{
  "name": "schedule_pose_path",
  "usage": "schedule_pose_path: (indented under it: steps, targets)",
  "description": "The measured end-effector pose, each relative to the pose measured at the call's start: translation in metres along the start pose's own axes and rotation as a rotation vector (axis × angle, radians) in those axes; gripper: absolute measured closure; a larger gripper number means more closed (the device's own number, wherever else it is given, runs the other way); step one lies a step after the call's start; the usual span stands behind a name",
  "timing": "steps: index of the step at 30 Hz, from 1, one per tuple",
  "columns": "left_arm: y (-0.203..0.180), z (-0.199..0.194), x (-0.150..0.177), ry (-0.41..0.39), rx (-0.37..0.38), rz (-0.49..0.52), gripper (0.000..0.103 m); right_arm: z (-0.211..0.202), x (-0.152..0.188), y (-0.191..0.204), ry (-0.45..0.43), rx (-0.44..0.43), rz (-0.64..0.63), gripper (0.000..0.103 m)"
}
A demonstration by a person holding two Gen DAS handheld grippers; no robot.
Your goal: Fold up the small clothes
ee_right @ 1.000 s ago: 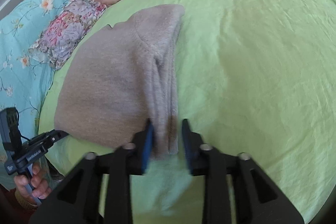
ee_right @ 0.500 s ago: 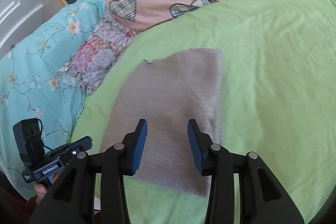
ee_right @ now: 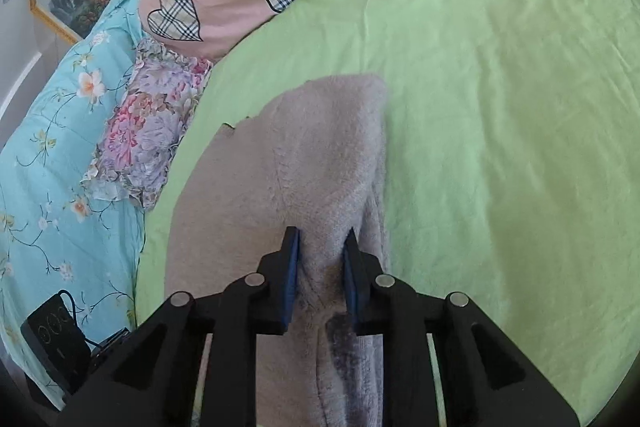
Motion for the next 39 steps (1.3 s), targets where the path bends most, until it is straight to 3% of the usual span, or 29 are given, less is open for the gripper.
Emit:
schedule_pose_path:
  steps: [2,8,13,15,17,19,23,27,39]
  targets:
    - [-0.001,0.006,0.0,0.018,-0.001,0.017,0.073,-0.007,-0.008,0.008,-0.035,0.031,-0.047,0.094]
    - [0.001,0.029,0.009,0.083,-0.021,0.013,0.073,0.023,-0.007,-0.011,0.039,0.117,-0.065,0.095]
    - [0.003,0.035,0.015,0.082,-0.018,-0.009,0.071,-0.006,0.004,-0.007,-0.025,0.117,-0.036,0.091]
    - [0.003,0.036,0.015,0.076,-0.005,-0.02,0.069,-0.031,0.018,0.011,-0.065,0.059,-0.066,0.087]
    - [0.004,0.035,0.017,0.072,-0.002,-0.024,0.069,-0.042,0.038,0.032,-0.041,-0.021,-0.138,0.076]
    - [0.004,0.033,0.017,0.071,0.003,-0.027,0.069,-0.035,0.056,0.039,0.023,0.003,-0.176,0.073]
    - [0.006,0.028,0.023,0.074,0.026,-0.018,0.069,-0.011,0.086,0.015,0.091,0.209,-0.241,0.076]
    - [0.006,0.03,0.035,0.077,0.012,-0.011,0.069,-0.01,0.093,0.014,0.048,0.211,-0.287,0.076]
    - [0.005,0.021,0.04,0.077,-0.022,-0.008,0.069,-0.029,0.104,0.015,0.037,0.203,-0.265,0.074]
Point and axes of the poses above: each gripper's, at about its wrist camera, not at the fingertips, and z roughly the way its jaws point, y to its left, x to its underside, the point moved 1 cm from there along z, roughly the way its jaws point, and after that the axes turned 3 degrees about x, right-handed, at the moved point
